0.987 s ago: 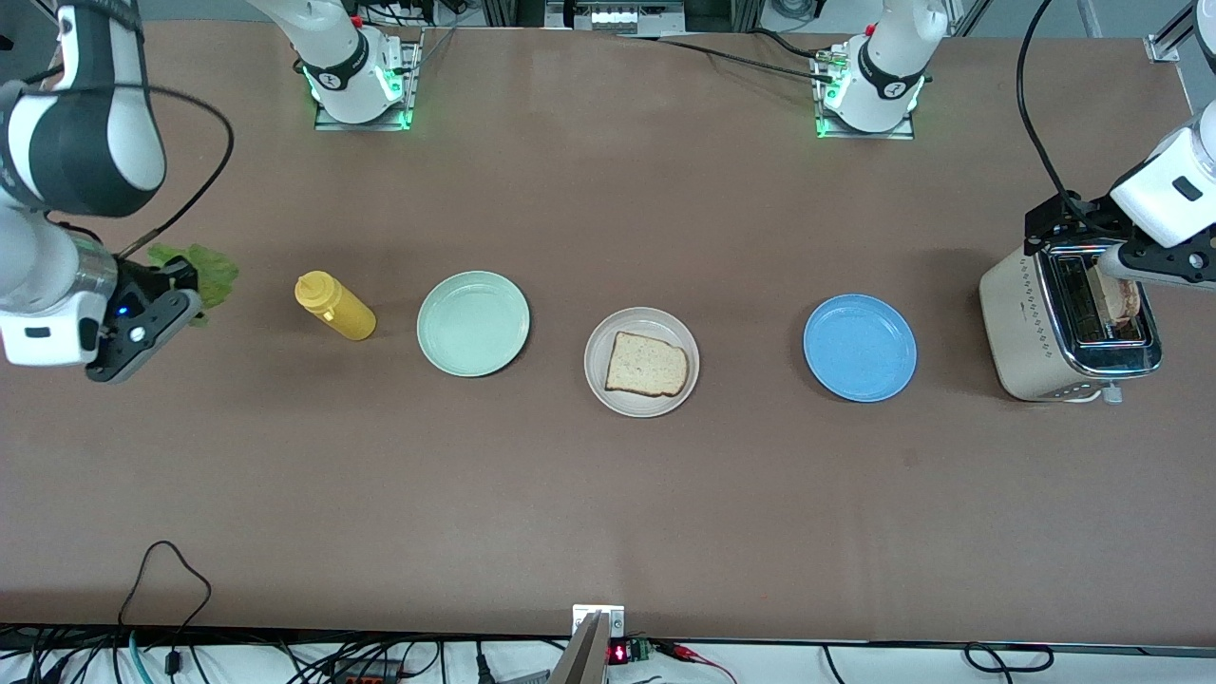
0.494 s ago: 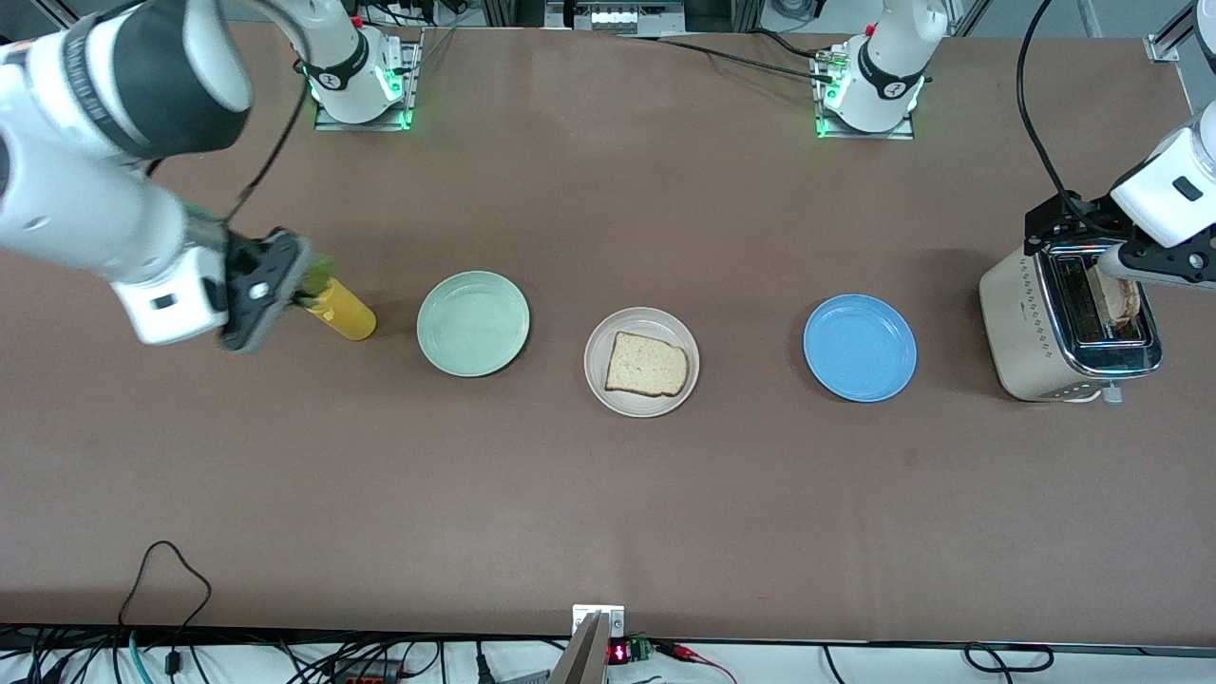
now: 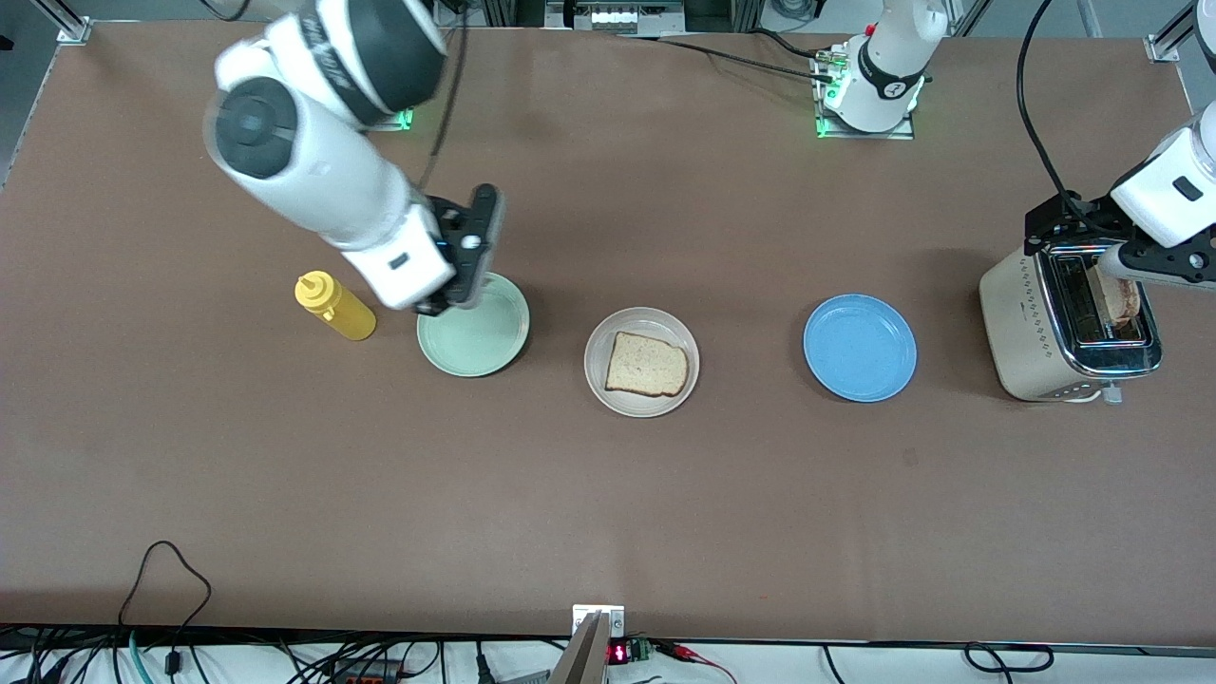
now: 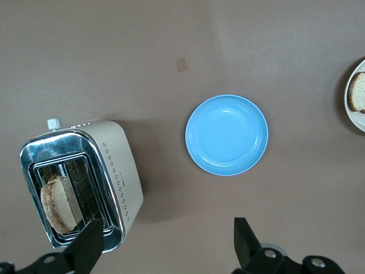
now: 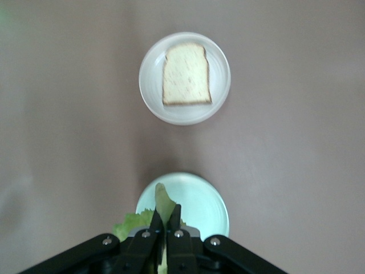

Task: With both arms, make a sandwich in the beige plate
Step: 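Carry the lettuce over the toast on the beige plate with the right gripper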

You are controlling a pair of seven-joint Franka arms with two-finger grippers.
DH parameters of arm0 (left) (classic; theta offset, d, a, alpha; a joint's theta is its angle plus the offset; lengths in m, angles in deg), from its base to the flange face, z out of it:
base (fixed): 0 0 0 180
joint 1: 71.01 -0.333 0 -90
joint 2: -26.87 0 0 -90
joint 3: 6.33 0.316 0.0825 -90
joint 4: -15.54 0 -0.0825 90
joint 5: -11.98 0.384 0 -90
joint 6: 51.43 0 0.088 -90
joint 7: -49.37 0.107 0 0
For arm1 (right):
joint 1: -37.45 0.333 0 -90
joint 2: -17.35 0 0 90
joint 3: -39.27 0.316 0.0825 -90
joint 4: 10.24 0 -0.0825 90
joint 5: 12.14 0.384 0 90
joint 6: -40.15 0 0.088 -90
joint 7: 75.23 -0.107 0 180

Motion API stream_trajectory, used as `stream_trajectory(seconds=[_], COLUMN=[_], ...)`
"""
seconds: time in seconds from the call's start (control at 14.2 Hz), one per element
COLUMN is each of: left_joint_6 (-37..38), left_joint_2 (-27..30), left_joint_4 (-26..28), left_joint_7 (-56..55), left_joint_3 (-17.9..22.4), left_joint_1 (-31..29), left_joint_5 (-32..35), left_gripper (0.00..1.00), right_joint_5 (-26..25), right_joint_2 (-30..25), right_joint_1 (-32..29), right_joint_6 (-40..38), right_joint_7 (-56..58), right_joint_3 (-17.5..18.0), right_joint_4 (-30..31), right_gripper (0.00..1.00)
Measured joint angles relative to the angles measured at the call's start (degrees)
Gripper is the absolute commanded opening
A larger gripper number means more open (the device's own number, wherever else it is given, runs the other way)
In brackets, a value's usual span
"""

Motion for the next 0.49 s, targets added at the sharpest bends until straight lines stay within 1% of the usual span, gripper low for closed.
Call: stream_trajectory(seconds=[0.14,0.49], left_joint_6=[0.0,0.0], left_joint_2=[0.0,0.0], left_joint_4=[0.0,0.0], left_joint_7=[0.0,0.0], left_joint_3=[0.0,0.0], left_joint_1=[-0.2,-0.4], left_joint_5=[0.0,0.0], left_gripper=[1.0,1.0], right_joint_5=[0.8,1.1], right_joint_2=[2.9,10.0], right_joint_1=[2.4,7.9], right_joint_6=[5.6,20.5], right_joint_7=[1.4,1.6], right_joint_3=[0.0,0.0], right_joint_4=[0.0,-0.1], right_gripper=[0.0,0.0])
